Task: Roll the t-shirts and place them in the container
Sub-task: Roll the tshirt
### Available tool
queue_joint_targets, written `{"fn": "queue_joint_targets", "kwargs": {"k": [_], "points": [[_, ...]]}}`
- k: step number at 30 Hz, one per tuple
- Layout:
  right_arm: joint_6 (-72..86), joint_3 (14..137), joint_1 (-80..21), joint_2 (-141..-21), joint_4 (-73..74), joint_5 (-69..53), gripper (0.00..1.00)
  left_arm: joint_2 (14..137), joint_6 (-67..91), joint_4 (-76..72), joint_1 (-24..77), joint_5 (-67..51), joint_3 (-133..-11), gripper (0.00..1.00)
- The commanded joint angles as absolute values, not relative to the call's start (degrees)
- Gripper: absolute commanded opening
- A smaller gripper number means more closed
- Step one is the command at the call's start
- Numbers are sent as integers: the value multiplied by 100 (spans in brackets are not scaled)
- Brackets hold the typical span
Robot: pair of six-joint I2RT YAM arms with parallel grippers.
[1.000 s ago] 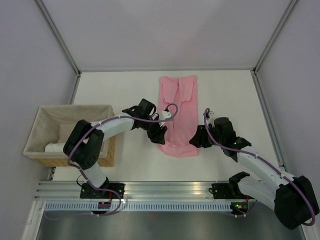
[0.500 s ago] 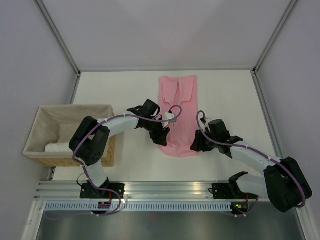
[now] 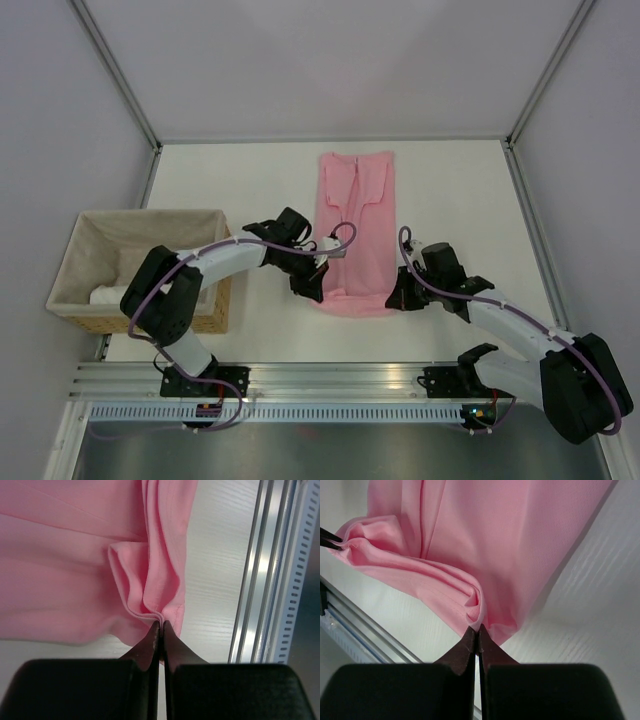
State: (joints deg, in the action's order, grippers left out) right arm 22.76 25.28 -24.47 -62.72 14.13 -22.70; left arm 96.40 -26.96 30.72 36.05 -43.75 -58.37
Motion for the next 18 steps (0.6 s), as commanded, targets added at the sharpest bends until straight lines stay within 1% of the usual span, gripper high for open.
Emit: {"fn": "queue_joint_targets", "kwargs": {"k": [1,8,14,18], "points": [[2277,2373,-2435,-6004,1723,-2733,2,9019,-3330,3366,3700,-4615,-5372,3],[2294,2162,-2540,-6047,1512,-2883,4,9105,-3445,3489,3928,-4404,-5115,8],[2215,2136,-2584,-6161,1222,-2830,6,9299,-2998,3112,3902,-3964,-5229,8],[2188,2171,-2584,-5942,1125,-2611,6,9342,-2673,2909,3692,-3998,-5396,8]]}}
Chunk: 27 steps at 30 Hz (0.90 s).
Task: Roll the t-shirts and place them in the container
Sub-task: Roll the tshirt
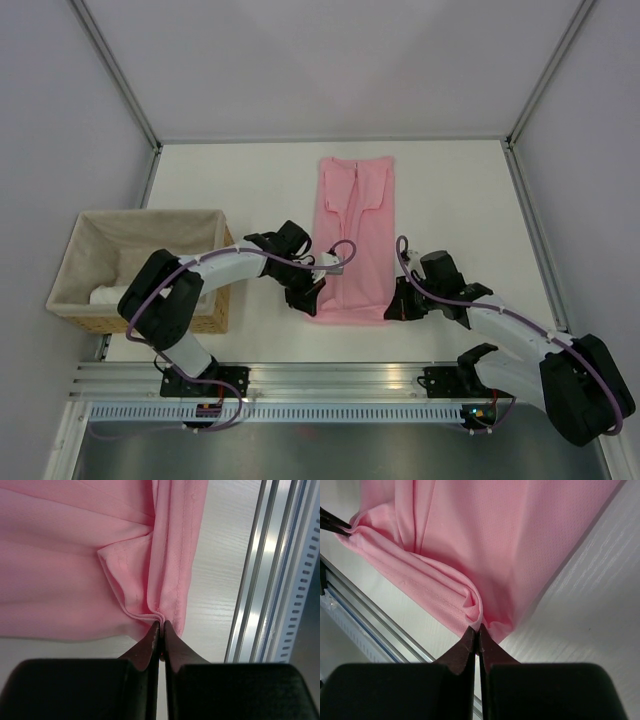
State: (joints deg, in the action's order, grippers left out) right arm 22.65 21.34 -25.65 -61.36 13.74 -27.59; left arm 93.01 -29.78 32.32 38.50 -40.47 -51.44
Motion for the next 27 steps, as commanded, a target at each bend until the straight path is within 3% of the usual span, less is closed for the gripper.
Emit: {"fn": "queue_joint_targets", "kwargs": {"k": [1,14,27], "points": [[2197,2162,-2584,-5898,1099,-2541,6,9351,-2646,2883,3587,-4043,-5414,9],[2443,1951,-2584,-5757,906,-1872,5,9501,-2171,2233,3384,-3463,-5344,9],[2294,1925,-2584,-5468,800,-1951,0,8965,-2267,1969,3375,-3893,-4975,8]]}}
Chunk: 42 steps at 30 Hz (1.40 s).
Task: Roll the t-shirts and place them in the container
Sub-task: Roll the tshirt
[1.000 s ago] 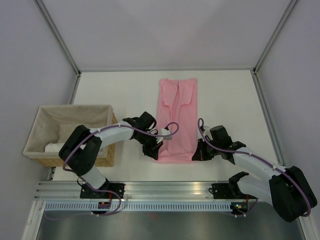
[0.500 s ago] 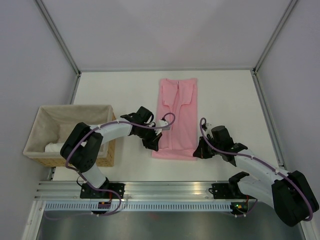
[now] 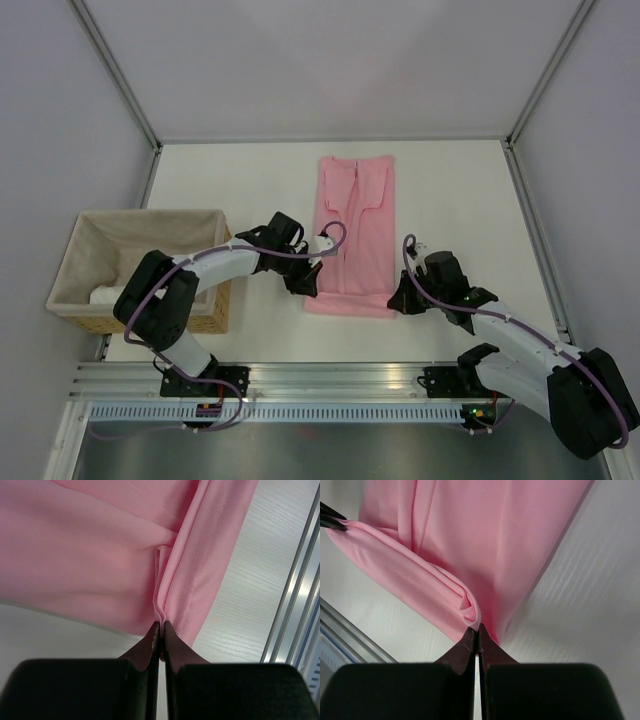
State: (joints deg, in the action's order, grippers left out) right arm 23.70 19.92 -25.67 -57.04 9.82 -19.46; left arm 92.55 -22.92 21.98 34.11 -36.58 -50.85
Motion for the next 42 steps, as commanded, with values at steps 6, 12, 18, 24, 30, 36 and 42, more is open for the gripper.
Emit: {"fn": "queue_joint_targets", "kwargs": {"k": [6,12,18,24,30,36,42], "points": [[2540,1758,-2575,-5212,747,-1565,0,9105,-1969,1732,3384,-3569,-5062,7],[2540,1846,-2575,-5607,677,-1363,0,9211,-1863,1714,3384,-3357,-5150,8],[2531,1916,-2575,-5826,554,-1125,4,9553,-1688,1828,3463,-2902,-5334,9],[2522,2083,-2575,-6248,580,-1064,13,9888,-1775,2012,3472,-2847,-5651,10],[2514,2302,-2514,-6442,773,-941,30,9844,-1758,2074,3472,-2971,-5608,24],[2251,2855,-2373,-6425,1317,-932,41,9467,-1740,2101,3454,-2866,-5642,42],[1357,3602,-2294,-6276,1810,-958,41,8852,-1881,2092,3401,-2620,-5871,48]]}}
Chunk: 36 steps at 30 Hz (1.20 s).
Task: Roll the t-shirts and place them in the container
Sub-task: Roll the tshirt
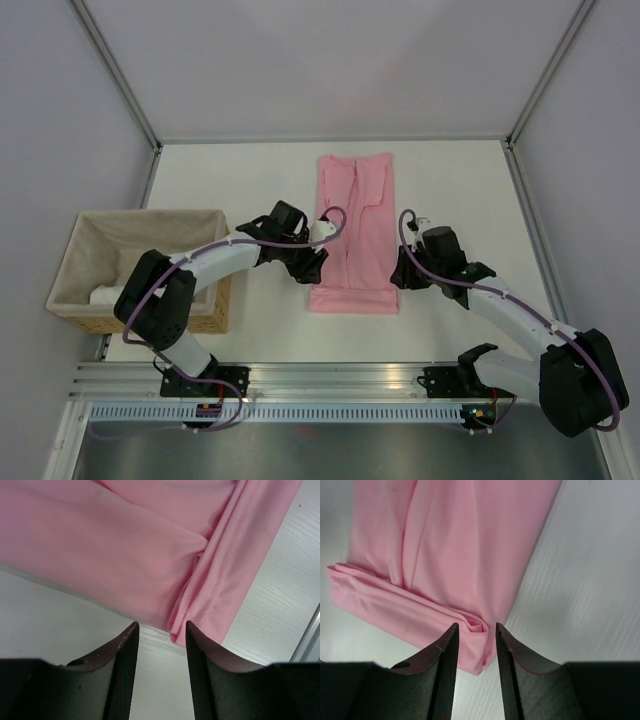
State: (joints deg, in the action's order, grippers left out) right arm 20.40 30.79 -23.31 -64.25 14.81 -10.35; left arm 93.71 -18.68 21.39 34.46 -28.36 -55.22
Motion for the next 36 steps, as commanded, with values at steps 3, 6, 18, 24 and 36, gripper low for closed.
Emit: {"fn": "queue_joint_targets", "kwargs": {"k": [3,6,18,24,36], "points": [[603,3674,-2294,-5926,1479,-1255,41,8475,-1986,2083,3393,-2444,-5898,48],[-295,3455,-2303,-5433,978,-1861,41,7939,-2634,1803,3532,-2637,-5224,47],[-4394,2066,-3357,-4640,1671,-2629,46,7330,-4367,204,5343,-1310,-3375,50],[-4746,1960,-3507,-5079,1548,-2409,46,7620,-4579,166,5414,-1231,-3261,49],[-5009,1916,-3524,-5950,1055,-2049,49,7707,-4632,756,5405,-1784,-3252,47]]}}
